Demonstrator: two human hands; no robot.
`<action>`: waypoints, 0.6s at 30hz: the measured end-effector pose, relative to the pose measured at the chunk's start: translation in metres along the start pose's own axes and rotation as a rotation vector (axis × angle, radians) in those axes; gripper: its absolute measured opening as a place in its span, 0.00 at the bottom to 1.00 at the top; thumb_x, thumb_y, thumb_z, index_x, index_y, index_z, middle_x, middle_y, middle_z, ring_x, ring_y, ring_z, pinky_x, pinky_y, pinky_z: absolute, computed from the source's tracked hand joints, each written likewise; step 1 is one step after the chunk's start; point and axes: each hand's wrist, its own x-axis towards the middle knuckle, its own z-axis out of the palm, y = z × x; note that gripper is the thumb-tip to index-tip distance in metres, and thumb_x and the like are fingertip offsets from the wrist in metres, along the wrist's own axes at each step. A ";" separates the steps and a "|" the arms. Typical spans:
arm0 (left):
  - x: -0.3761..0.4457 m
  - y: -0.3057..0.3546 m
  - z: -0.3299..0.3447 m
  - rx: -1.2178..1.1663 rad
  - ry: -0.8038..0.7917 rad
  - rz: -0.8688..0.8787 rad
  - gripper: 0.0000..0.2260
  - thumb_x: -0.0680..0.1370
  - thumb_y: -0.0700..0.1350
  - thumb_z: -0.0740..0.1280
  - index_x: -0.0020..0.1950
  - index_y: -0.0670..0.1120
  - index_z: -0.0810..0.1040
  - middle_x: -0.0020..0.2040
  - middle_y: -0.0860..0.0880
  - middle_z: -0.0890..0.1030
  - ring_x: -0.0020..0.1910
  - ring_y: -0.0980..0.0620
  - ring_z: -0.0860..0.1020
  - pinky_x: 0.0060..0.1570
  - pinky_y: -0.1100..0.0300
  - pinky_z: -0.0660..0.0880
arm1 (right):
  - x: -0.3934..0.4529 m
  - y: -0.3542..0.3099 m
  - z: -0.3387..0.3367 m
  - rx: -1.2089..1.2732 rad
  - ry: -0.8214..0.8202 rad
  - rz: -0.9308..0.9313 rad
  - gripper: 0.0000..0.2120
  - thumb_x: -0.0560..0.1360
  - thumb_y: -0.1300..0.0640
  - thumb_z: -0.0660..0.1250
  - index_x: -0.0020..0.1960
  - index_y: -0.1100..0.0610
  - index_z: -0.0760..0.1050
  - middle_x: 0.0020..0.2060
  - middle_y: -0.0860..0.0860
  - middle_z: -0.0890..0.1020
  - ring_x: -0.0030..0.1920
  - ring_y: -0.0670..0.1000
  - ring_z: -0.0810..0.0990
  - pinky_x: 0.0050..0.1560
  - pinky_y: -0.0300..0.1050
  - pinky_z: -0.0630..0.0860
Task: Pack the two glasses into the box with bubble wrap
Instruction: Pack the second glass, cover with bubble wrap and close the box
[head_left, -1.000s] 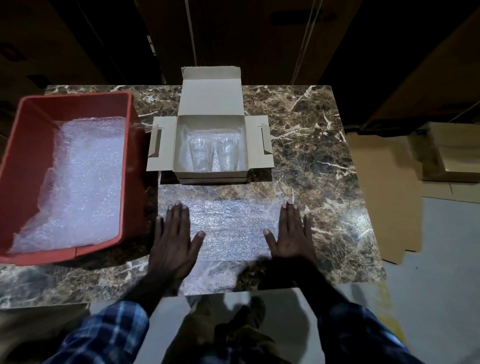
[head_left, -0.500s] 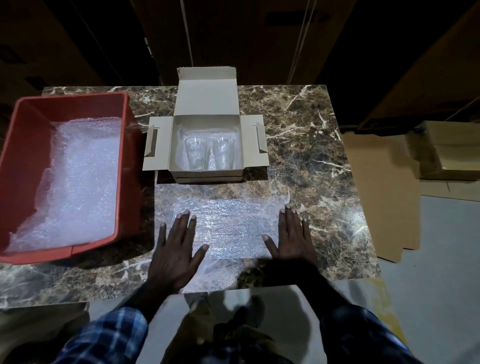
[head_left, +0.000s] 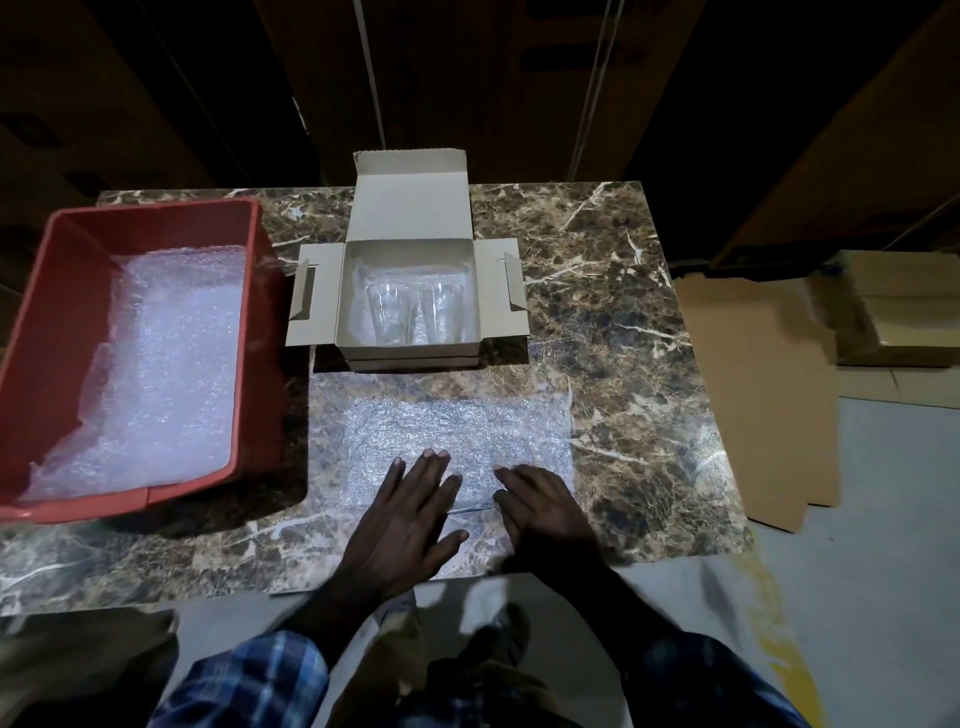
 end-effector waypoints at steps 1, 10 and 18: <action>0.002 0.002 0.000 0.001 0.023 0.006 0.26 0.81 0.59 0.60 0.72 0.44 0.74 0.76 0.42 0.68 0.77 0.43 0.63 0.75 0.43 0.57 | 0.002 -0.001 -0.003 0.019 0.012 0.018 0.06 0.76 0.63 0.66 0.46 0.61 0.81 0.58 0.55 0.83 0.54 0.59 0.79 0.55 0.51 0.77; 0.001 -0.020 -0.010 -0.055 0.176 0.012 0.15 0.81 0.47 0.58 0.56 0.44 0.84 0.58 0.47 0.84 0.61 0.44 0.80 0.66 0.47 0.68 | -0.001 -0.001 -0.017 0.154 -0.125 0.164 0.16 0.75 0.55 0.68 0.60 0.60 0.78 0.57 0.54 0.82 0.59 0.54 0.75 0.62 0.49 0.70; -0.012 -0.040 -0.045 -0.177 0.232 -0.086 0.16 0.80 0.52 0.61 0.49 0.45 0.84 0.45 0.48 0.85 0.47 0.50 0.81 0.54 0.58 0.69 | -0.006 0.019 -0.031 0.181 -0.082 0.377 0.11 0.72 0.66 0.66 0.51 0.57 0.82 0.51 0.54 0.84 0.52 0.56 0.80 0.53 0.51 0.77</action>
